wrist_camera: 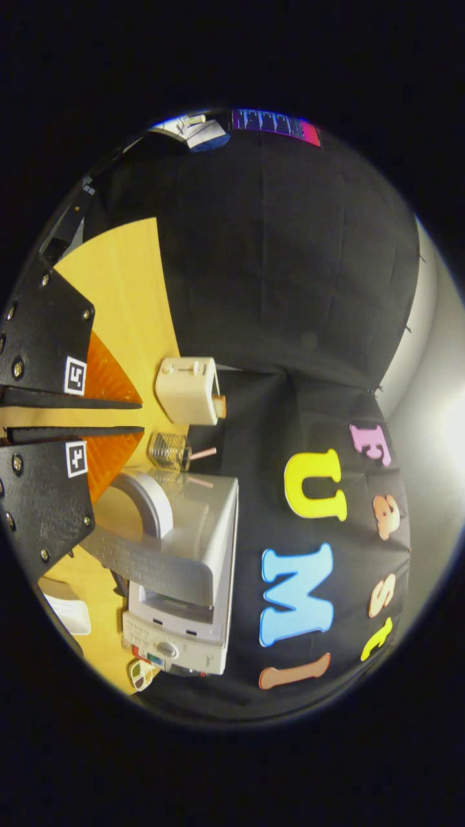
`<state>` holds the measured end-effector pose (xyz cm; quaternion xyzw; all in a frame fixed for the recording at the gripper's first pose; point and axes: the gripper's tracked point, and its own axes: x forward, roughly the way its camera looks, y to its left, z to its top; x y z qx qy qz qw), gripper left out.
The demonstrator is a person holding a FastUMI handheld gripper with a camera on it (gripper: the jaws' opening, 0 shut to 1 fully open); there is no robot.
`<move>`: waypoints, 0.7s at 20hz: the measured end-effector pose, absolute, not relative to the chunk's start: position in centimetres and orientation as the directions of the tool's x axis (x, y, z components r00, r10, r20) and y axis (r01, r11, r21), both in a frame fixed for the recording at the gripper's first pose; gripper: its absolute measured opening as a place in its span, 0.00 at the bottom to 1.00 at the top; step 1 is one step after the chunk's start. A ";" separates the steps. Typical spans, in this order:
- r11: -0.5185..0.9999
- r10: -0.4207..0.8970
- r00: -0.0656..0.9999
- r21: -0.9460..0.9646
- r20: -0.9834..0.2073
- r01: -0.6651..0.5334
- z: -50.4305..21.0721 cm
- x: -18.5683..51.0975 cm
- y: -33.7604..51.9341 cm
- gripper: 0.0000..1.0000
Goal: Open the microwave, put the food inside, and close the microwave door.
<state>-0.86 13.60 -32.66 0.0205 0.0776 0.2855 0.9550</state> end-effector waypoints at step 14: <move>0.976 0.219 0.961 0.040 -0.169 -0.215 -35.4 11.7 -0.3 0.12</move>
